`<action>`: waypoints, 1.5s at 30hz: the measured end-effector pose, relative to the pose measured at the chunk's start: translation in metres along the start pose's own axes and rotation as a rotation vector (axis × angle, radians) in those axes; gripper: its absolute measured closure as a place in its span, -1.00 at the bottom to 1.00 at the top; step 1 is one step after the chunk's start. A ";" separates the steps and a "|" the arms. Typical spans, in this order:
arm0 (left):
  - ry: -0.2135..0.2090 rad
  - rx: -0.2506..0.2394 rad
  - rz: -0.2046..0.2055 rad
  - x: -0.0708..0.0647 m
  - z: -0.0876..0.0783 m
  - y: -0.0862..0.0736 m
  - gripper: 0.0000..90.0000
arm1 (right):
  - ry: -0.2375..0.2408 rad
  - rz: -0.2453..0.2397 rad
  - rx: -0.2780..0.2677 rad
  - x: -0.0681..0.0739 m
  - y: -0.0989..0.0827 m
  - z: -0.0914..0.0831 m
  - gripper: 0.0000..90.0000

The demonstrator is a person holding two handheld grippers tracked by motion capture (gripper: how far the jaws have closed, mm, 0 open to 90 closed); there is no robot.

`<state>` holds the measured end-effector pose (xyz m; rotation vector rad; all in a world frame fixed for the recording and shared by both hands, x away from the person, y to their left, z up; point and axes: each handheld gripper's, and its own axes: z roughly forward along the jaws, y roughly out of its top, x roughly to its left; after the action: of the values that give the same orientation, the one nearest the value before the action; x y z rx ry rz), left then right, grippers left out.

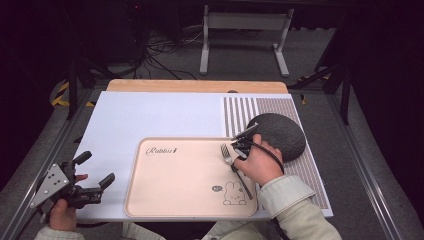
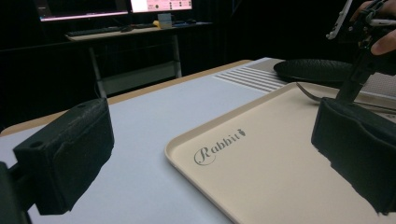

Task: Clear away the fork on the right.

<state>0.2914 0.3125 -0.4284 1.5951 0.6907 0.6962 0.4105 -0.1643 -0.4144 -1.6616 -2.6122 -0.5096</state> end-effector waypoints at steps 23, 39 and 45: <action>0.001 0.001 -0.003 0.000 0.000 0.000 -1.00 | 0.007 -0.017 -0.056 -0.001 0.000 -0.008 0.65; 0.000 0.001 -0.001 0.000 0.001 0.000 -1.00 | 0.103 -0.396 -0.524 0.008 0.010 -0.027 -0.39; -0.001 0.002 0.001 0.000 0.000 0.000 -1.00 | 0.127 -0.526 -0.476 0.012 0.012 -0.025 0.36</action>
<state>0.2916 0.3119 -0.4285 1.5973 0.6902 0.6956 0.4120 -0.1558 -0.3854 -0.9206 -2.9715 -1.2836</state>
